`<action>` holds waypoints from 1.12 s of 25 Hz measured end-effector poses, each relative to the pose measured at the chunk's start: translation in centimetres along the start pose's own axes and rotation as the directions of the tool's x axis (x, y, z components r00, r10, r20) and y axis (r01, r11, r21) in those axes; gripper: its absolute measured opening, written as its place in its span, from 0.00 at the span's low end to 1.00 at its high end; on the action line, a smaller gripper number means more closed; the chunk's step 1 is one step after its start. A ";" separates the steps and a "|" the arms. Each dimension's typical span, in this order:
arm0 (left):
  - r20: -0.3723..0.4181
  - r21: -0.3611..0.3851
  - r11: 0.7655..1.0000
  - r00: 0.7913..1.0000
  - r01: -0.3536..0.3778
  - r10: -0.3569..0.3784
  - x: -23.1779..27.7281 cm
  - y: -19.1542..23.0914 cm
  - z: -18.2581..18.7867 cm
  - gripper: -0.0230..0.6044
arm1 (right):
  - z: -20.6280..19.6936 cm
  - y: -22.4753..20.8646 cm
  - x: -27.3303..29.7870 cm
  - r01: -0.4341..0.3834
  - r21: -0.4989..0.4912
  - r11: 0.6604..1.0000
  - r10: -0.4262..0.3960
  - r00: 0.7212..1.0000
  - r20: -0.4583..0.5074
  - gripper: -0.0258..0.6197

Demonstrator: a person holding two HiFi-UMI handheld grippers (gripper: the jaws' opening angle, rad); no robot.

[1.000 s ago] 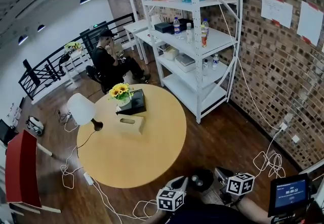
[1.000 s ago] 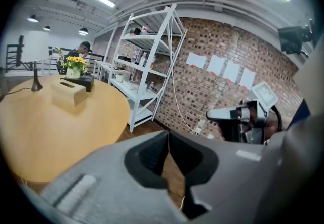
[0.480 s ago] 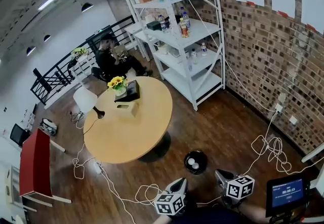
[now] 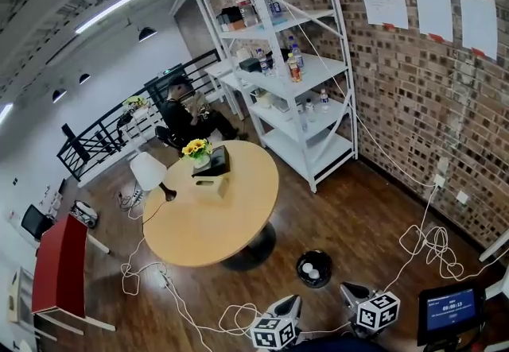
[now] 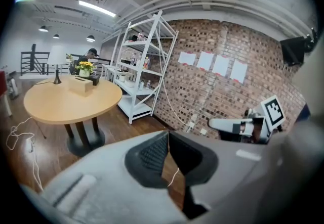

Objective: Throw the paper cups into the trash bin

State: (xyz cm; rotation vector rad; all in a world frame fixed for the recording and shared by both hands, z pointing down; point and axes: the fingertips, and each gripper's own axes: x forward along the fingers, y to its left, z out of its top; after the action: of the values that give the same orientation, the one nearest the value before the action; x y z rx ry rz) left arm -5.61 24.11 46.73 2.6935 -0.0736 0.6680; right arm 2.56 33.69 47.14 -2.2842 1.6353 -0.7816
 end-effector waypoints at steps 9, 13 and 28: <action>-0.040 -0.096 0.995 0.999 -0.018 0.014 -3.1 3.9 -4.9 0.05 | -3.3 4.4 1.1 -0.010 -0.034 0.999 0.007 0.997 -0.080 0.06; -0.019 -0.063 0.998 1.000 -0.002 0.001 -3.5 4.0 -4.0 0.05 | -2.4 4.2 1.3 0.016 -0.041 0.999 -0.019 0.997 -0.069 0.06; 0.053 -0.013 1.000 0.998 0.023 -0.022 -3.8 4.2 -0.6 0.05 | 0.1 6.9 2.4 -0.003 -0.153 0.988 0.000 1.000 -0.019 0.06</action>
State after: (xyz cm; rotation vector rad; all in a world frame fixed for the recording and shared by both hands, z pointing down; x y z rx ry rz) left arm -9.82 20.27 46.87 2.6951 -0.0607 0.5878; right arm -2.41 29.05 44.45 -2.3847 1.7616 -0.7013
